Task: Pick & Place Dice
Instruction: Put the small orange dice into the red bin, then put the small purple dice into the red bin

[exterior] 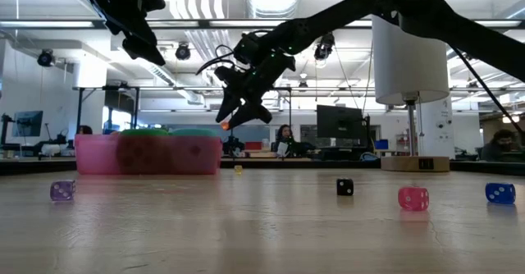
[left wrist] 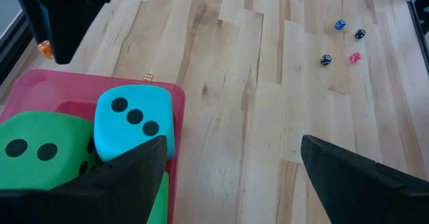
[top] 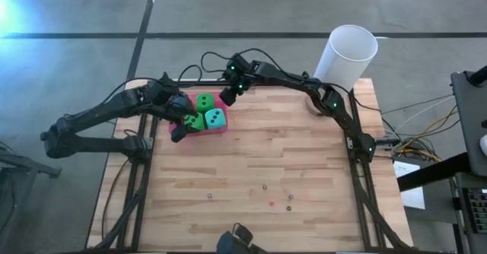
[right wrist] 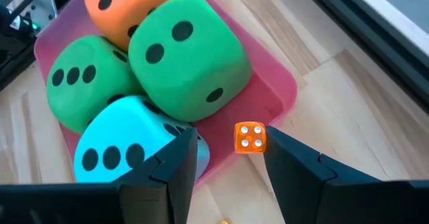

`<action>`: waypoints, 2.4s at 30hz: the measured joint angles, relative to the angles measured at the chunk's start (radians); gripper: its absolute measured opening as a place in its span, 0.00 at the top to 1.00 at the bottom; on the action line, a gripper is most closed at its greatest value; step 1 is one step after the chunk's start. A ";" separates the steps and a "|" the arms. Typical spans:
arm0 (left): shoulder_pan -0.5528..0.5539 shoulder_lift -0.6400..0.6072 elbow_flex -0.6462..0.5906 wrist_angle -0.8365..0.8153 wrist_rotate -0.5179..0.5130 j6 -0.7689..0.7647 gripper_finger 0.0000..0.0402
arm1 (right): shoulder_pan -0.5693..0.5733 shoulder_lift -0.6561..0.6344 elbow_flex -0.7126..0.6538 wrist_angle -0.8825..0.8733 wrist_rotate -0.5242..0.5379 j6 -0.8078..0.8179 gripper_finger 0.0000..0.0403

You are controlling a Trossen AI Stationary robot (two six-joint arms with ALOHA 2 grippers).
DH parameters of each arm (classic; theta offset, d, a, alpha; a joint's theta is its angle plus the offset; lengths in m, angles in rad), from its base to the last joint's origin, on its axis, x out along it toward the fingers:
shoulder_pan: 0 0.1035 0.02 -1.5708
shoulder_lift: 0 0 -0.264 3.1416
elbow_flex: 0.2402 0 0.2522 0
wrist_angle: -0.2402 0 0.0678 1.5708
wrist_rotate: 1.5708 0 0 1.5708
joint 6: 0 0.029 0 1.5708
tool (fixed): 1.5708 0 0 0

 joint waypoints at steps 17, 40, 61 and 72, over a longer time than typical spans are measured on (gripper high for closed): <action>0.000 0.000 0.000 0.007 0.000 -0.008 0.14 | 0.003 0.024 -0.035 0.100 0.008 -0.010 0.57; 0.000 0.000 -0.002 0.001 0.000 -0.008 0.14 | 0.063 -0.099 0.133 -0.271 0.131 -0.159 0.66; -0.025 0.000 -0.003 -0.129 0.000 0.112 0.14 | 0.246 -0.338 0.072 -0.534 0.299 -0.078 0.67; -0.102 0.000 -0.009 -0.129 0.045 0.252 0.14 | 0.397 -0.462 0.065 -0.571 0.409 0.060 0.65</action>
